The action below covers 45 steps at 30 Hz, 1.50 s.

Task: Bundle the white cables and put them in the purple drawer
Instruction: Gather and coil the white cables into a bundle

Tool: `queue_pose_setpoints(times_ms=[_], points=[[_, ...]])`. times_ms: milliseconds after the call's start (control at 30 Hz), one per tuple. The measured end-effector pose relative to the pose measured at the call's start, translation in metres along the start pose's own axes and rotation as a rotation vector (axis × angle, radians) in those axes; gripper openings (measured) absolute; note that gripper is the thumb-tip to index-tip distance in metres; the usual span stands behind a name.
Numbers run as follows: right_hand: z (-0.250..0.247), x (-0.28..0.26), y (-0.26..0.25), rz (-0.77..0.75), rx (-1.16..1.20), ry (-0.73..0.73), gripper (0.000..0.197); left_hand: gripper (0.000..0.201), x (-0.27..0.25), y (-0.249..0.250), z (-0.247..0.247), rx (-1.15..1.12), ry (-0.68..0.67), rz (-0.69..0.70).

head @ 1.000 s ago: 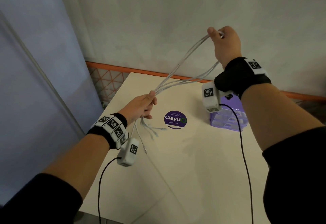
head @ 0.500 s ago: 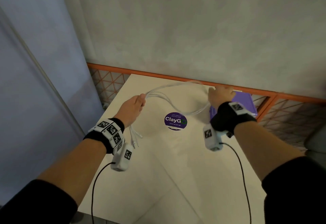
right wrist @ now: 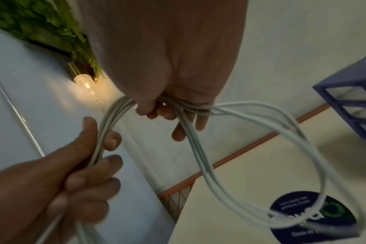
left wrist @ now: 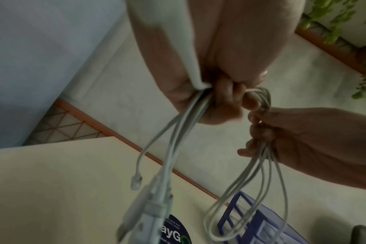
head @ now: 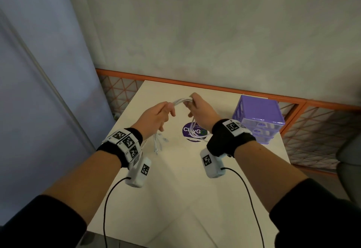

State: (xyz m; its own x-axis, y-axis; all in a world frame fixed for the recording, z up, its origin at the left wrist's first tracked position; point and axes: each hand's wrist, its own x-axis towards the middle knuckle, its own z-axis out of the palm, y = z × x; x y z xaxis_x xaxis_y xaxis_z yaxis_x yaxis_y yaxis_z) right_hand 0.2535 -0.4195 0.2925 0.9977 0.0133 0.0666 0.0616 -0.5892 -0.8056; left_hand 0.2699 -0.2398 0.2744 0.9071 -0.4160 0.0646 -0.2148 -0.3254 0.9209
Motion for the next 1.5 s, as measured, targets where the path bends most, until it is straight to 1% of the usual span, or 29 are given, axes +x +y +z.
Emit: queue_pose_setpoints(times_ms=[100,167,200,267,333,400,433,467,533,600,633,700,767,833,900,1000,1033,1100,1167,1233,1267,1333,1400,1467,1500], points=[[-0.007,0.008,-0.009,0.001,0.057,0.086,0.017,0.046,-0.003,-0.008,0.003,-0.041,-0.025,-0.015],[-0.012,0.011,-0.014,0.047,0.122,0.110,0.016,0.043,-0.005,-0.012,0.006,-0.074,-0.017,-0.029],[-0.014,0.011,-0.016,0.072,0.194,0.113,0.014,0.040,-0.006,-0.014,0.007,-0.090,-0.012,-0.037],[-0.022,0.010,-0.021,0.137,0.455,0.133,0.013,0.035,-0.008,-0.018,0.009,-0.118,-0.004,-0.056],[-0.030,0.010,-0.025,0.197,0.786,0.140,0.017,0.028,-0.010,-0.021,0.013,-0.141,0.000,-0.065],[-0.031,0.009,-0.028,0.231,1.001,0.149,0.023,0.022,-0.011,-0.020,0.018,-0.119,0.036,-0.049],[-0.029,0.008,-0.030,0.247,1.073,0.163,0.026,0.024,-0.012,-0.017,0.021,-0.094,0.058,-0.034],[-0.027,0.008,-0.032,0.264,1.138,0.177,0.027,0.032,-0.013,-0.013,0.023,-0.052,0.074,-0.019],[-0.023,0.007,-0.036,0.291,1.256,0.196,0.027,0.051,-0.014,-0.003,0.027,0.087,0.058,-0.002],[-0.020,0.003,-0.039,0.303,1.340,0.210,0.026,0.065,-0.016,0.004,0.032,0.240,0.026,-0.028],[-0.019,0.002,-0.040,0.304,1.377,0.210,0.026,0.067,-0.015,0.007,0.034,0.282,0.021,-0.052],[-0.016,-0.003,-0.042,0.310,1.452,0.190,0.025,0.059,-0.014,0.012,0.039,0.281,0.025,-0.085],[-0.014,-0.006,-0.043,0.312,1.534,0.163,0.023,0.040,-0.012,0.014,0.044,0.194,0.027,-0.093],[-0.014,-0.008,-0.044,0.306,1.589,0.149,0.023,0.021,-0.012,0.016,0.046,0.102,0.039,-0.097],[-0.018,-0.008,-0.046,0.298,1.584,0.146,0.024,0.011,-0.011,0.015,0.047,0.076,0.062,-0.103],[-0.028,-0.008,-0.045,0.294,1.505,0.176,0.026,0.029,-0.010,0.019,0.041,0.167,0.035,-0.099],[-0.032,-0.008,-0.043,0.303,1.489,0.188,0.026,0.030,-0.009,0.023,0.037,0.197,0.012,-0.094],[-0.038,-0.008,-0.041,0.313,1.510,0.219,0.027,0.025,-0.006,0.033,0.032,0.226,-0.062,-0.076],[-0.041,-0.009,-0.042,0.308,1.581,0.256,0.028,0.019,-0.005,0.043,0.035,0.200,-0.147,-0.062],[-0.041,-0.009,-0.045,0.310,1.660,0.285,0.028,0.023,-0.005,0.048,0.041,0.130,-0.195,-0.072],[-0.040,-0.010,-0.046,0.314,1.692,0.296,0.028,0.023,-0.004,0.048,0.044,0.081,-0.195,-0.090],[-0.037,-0.012,-0.047,0.324,1.748,0.317,0.029,0.018,-0.005,0.047,0.052,-0.036,-0.132,-0.119],[-0.032,-0.014,-0.049,0.334,1.787,0.318,0.028,0.008,-0.005,0.046,0.059,-0.137,-0.013,-0.159],[-0.029,-0.016,-0.049,0.339,1.764,0.299,0.028,0.016,-0.007,0.043,0.064,-0.192,0.064,-0.180],[-0.030,-0.016,-0.048,0.335,1.729,0.291,0.028,0.020,-0.008,0.042,0.064,-0.164,0.080,-0.176]])
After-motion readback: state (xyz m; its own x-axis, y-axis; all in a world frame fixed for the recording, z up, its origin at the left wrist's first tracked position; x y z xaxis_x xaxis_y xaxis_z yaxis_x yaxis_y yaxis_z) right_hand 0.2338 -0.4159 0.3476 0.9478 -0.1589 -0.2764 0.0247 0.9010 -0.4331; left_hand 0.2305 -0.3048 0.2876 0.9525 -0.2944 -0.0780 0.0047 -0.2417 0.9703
